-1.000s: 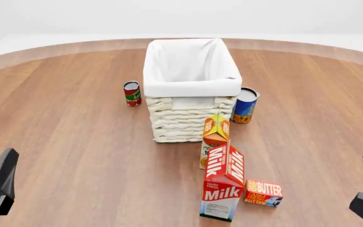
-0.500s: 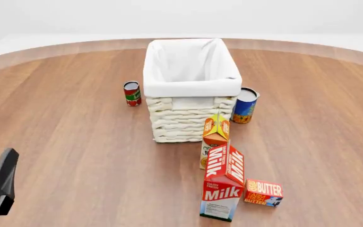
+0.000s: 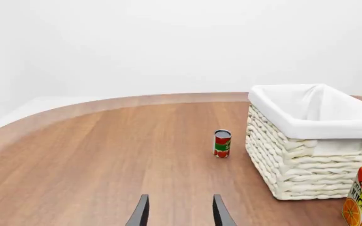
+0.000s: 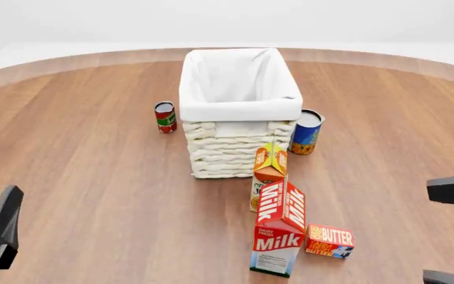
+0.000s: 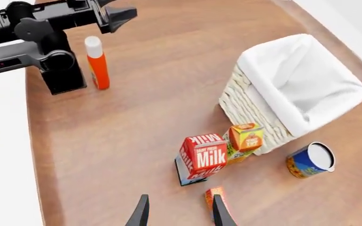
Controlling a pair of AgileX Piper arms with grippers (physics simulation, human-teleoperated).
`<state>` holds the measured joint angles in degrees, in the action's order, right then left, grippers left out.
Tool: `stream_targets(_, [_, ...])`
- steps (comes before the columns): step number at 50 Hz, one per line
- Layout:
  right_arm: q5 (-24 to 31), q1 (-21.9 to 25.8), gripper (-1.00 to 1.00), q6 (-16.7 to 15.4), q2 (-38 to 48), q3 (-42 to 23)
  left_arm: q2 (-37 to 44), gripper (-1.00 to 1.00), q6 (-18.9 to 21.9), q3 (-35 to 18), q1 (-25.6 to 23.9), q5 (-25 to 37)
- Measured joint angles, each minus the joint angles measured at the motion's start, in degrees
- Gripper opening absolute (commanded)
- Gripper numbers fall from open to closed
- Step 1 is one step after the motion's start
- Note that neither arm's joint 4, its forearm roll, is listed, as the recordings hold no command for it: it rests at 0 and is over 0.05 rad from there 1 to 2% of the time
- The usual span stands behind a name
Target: Pick up the butter and put it in the basket.
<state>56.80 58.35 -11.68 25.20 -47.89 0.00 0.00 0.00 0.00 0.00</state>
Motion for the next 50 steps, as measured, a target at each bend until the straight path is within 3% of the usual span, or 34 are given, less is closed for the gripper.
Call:
stream_targets(30, [7.2, -6.2, 1.0, -12.6, 11.2, -4.8, 0.0, 1.0, 0.0, 0.0, 0.0, 0.0])
stream_targets(50, [8.2, -9.4, 1.0, -18.0, 17.2, -5.6, 0.0, 1.0, 0.0, 0.0, 0.0, 0.0])
